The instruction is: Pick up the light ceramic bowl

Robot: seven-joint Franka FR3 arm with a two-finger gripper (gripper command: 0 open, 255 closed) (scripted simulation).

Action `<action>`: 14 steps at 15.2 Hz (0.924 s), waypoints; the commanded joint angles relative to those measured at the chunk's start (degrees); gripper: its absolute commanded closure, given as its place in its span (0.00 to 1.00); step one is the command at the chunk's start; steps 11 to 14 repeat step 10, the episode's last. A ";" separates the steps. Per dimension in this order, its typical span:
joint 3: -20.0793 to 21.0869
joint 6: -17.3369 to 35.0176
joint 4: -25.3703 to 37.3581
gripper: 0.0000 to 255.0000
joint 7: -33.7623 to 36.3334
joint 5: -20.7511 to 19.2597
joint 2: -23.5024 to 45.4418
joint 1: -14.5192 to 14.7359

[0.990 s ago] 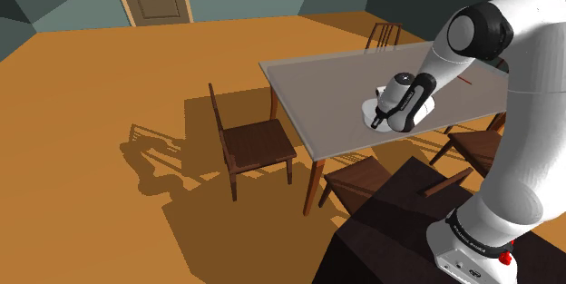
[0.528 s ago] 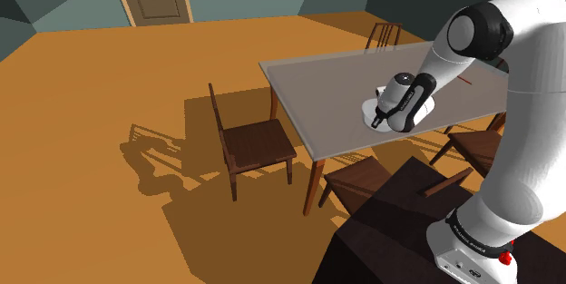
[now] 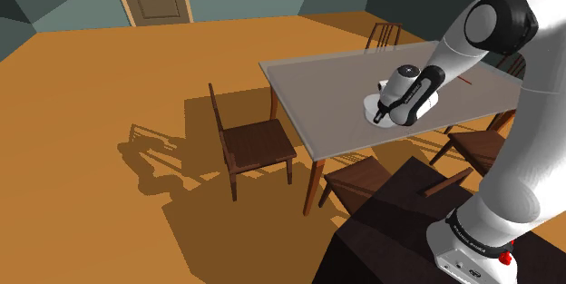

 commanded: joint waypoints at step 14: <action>4.04 -6.48 -1.86 1.00 -3.57 1.86 -8.29 -3.49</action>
